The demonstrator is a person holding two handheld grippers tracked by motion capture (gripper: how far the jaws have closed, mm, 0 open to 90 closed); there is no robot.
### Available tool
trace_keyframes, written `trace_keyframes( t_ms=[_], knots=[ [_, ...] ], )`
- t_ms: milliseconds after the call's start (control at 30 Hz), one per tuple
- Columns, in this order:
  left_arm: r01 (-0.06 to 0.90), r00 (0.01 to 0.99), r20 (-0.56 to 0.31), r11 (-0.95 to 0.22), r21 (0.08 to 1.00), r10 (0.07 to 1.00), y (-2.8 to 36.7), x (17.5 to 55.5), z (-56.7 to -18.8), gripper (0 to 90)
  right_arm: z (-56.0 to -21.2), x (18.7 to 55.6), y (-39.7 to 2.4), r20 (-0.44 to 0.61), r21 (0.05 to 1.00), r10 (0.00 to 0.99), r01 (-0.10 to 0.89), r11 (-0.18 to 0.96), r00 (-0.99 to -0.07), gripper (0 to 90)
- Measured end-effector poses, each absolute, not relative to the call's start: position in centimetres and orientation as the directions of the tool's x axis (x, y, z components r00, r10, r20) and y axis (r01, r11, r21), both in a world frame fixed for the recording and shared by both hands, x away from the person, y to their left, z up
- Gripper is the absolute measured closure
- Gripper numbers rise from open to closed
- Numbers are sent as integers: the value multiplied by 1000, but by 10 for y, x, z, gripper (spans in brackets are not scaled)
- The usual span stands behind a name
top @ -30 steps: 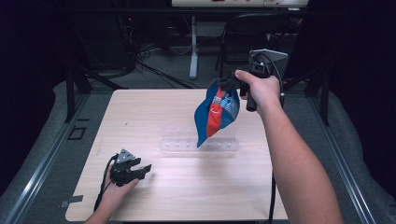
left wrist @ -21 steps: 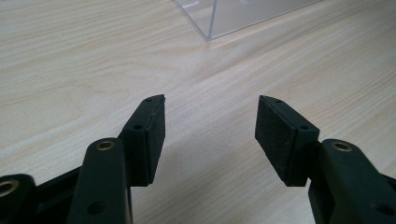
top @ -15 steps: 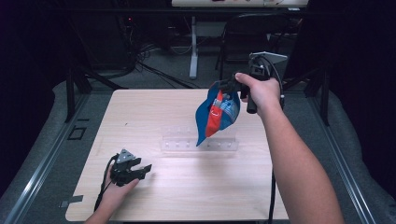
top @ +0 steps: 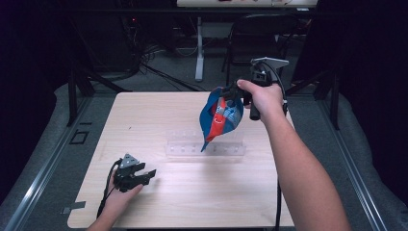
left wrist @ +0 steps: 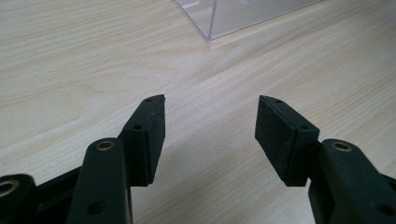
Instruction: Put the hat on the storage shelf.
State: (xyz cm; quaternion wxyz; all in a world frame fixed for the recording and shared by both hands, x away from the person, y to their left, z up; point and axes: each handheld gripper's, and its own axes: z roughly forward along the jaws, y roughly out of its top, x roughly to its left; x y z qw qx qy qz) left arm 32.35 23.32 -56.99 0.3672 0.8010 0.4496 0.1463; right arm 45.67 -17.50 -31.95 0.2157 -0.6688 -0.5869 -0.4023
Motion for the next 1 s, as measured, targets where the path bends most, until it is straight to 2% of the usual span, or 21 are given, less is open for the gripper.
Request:
trace_keyframes(
  t_ms=[1000],
  knots=[
    [610,552,-96,-323,724,828,232,324,-571,431,-354,462,-171,762,140,648,972,-190,17,780]
  ],
)
